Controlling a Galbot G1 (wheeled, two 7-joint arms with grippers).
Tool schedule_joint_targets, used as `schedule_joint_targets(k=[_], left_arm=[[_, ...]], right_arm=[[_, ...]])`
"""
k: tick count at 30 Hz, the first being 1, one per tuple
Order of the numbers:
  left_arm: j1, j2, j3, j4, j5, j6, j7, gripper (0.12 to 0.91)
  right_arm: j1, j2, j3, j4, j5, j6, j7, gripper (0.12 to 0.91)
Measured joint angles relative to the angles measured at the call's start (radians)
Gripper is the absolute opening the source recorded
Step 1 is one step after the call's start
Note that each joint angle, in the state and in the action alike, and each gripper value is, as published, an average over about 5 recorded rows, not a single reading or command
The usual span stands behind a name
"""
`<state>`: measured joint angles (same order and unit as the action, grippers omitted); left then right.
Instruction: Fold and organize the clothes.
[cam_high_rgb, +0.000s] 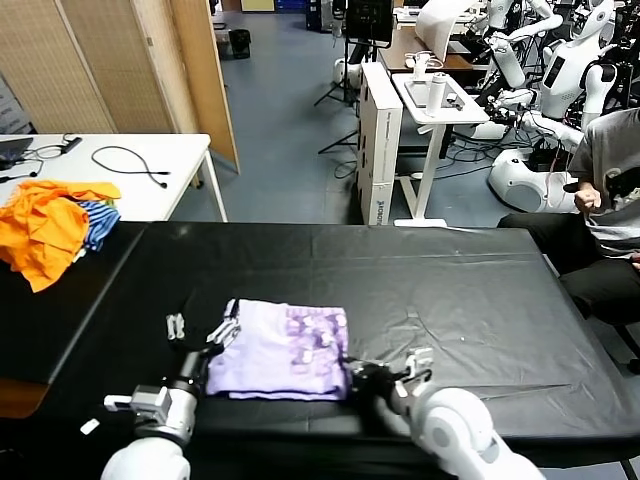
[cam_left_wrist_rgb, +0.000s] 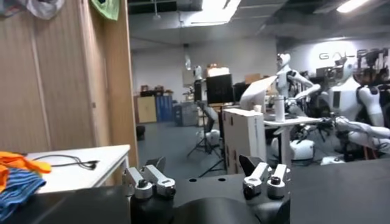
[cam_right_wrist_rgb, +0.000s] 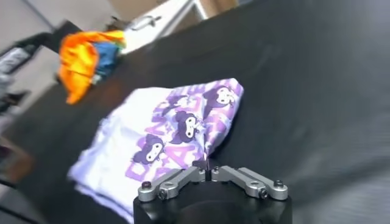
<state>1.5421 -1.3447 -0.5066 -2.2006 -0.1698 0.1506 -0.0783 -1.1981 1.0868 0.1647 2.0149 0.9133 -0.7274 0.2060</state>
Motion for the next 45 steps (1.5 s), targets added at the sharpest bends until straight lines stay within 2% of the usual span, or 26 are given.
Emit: schedule_joint_targets(k=[3, 5, 10, 13, 16, 19, 22, 25, 27, 30, 33, 36, 42, 45], left_arm=[[0.002, -0.001, -0.009, 0.002, -0.061, 0.024, -0.007, 0.907], [0.004, 0.002, -0.018, 0.004, -0.098, 0.04, -0.008, 0.907], [0.005, 0.018, -0.04, 0.015, -0.144, 0.053, -0.007, 0.907], [0.003, 0.025, -0.046, 0.026, -0.157, 0.035, -0.006, 0.907], [0.006, 0.03, -0.047, 0.038, -0.16, 0.003, -0.007, 0.907], [0.017, 0.033, -0.047, 0.043, -0.158, -0.012, -0.017, 0.907], [0.035, 0.04, -0.051, 0.035, -0.162, 0.008, -0.037, 0.907], [0.066, 0.059, -0.063, 0.016, -0.173, 0.031, -0.046, 0.907], [0.098, 0.076, -0.073, 0.0, -0.184, 0.04, -0.052, 0.907], [0.153, 0.095, -0.084, -0.026, -0.198, 0.05, -0.064, 0.907], [0.21, 0.103, -0.09, -0.052, -0.202, 0.056, -0.071, 0.907], [0.265, 0.101, -0.097, -0.08, -0.194, 0.055, -0.068, 0.907], [0.363, 0.079, -0.111, -0.123, -0.18, 0.044, -0.061, 0.907], [0.4, 0.072, -0.114, -0.139, -0.178, 0.046, -0.063, 0.907]], right_arm=[[-0.01, -0.025, 0.045, 0.012, -0.004, -0.008, -0.008, 0.152], [-0.014, -0.037, 0.068, 0.023, -0.009, -0.009, -0.017, 0.211], [-0.023, -0.064, 0.115, 0.063, -0.048, -0.009, -0.024, 0.515], [-0.033, -0.083, 0.141, 0.093, -0.066, -0.009, -0.027, 0.703], [-0.049, -0.103, 0.171, 0.121, -0.076, -0.009, -0.03, 0.848], [-0.071, -0.113, 0.204, 0.151, -0.094, -0.009, -0.031, 0.899], [-0.101, -0.117, 0.239, 0.184, -0.123, -0.009, -0.037, 0.906], [-0.147, -0.125, 0.277, 0.221, -0.162, 0.009, -0.063, 0.907], [-0.194, -0.128, 0.305, 0.25, -0.208, 0.061, -0.091, 0.907], [-0.28, -0.122, 0.336, 0.286, -0.29, 0.181, -0.124, 0.907], [-0.369, -0.106, 0.348, 0.3, -0.366, 0.301, -0.128, 0.907], [-0.45, -0.087, 0.35, 0.296, -0.437, 0.43, -0.104, 0.907], [-0.599, -0.053, 0.334, 0.238, -0.55, 0.702, -0.028, 0.907], [-0.671, -0.039, 0.327, 0.218, -0.577, 0.792, 0.013, 0.907]])
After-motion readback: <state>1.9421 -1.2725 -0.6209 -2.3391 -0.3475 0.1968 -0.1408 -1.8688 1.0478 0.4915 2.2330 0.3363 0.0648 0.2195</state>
